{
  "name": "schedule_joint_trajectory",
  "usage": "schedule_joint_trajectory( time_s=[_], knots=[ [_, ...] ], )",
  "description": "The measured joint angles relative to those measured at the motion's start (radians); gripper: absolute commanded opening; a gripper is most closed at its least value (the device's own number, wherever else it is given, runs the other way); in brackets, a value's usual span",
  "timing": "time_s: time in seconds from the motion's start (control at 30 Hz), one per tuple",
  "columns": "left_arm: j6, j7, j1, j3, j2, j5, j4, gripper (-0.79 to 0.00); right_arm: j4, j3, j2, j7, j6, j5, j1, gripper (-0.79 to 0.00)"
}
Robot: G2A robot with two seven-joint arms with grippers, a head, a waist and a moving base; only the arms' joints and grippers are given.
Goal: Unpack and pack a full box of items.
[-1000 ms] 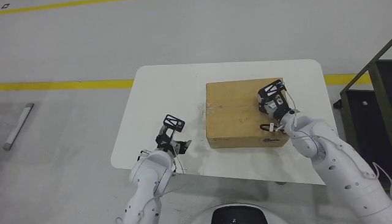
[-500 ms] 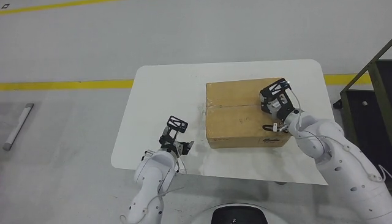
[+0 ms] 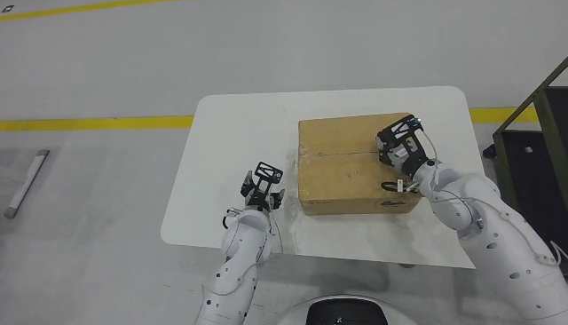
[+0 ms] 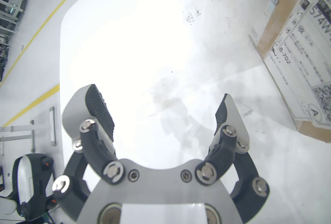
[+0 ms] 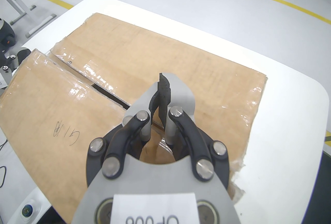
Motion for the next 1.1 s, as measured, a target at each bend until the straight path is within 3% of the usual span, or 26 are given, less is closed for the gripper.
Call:
schedule_joint_trajectory(
  time_s=[0.27, 0.63, 1.1],
  knots=[
    [0.076, 0.075, -0.072, 0.027, -0.019, -0.067, 0.089, 0.000, -0.002, 0.001, -0.002, 0.006, -0.013, -0.005, -0.002, -0.785],
    [0.127, 0.126, -0.108, 0.022, -0.037, -0.196, 0.100, 0.000, 0.017, 0.003, -0.006, 0.008, -0.027, -0.008, 0.018, -0.785],
    [0.182, 0.209, -0.162, 0.045, -0.050, -0.183, 0.140, 0.000, 0.027, -0.005, -0.013, 0.008, -0.029, -0.009, 0.024, -0.785]
  ],
)
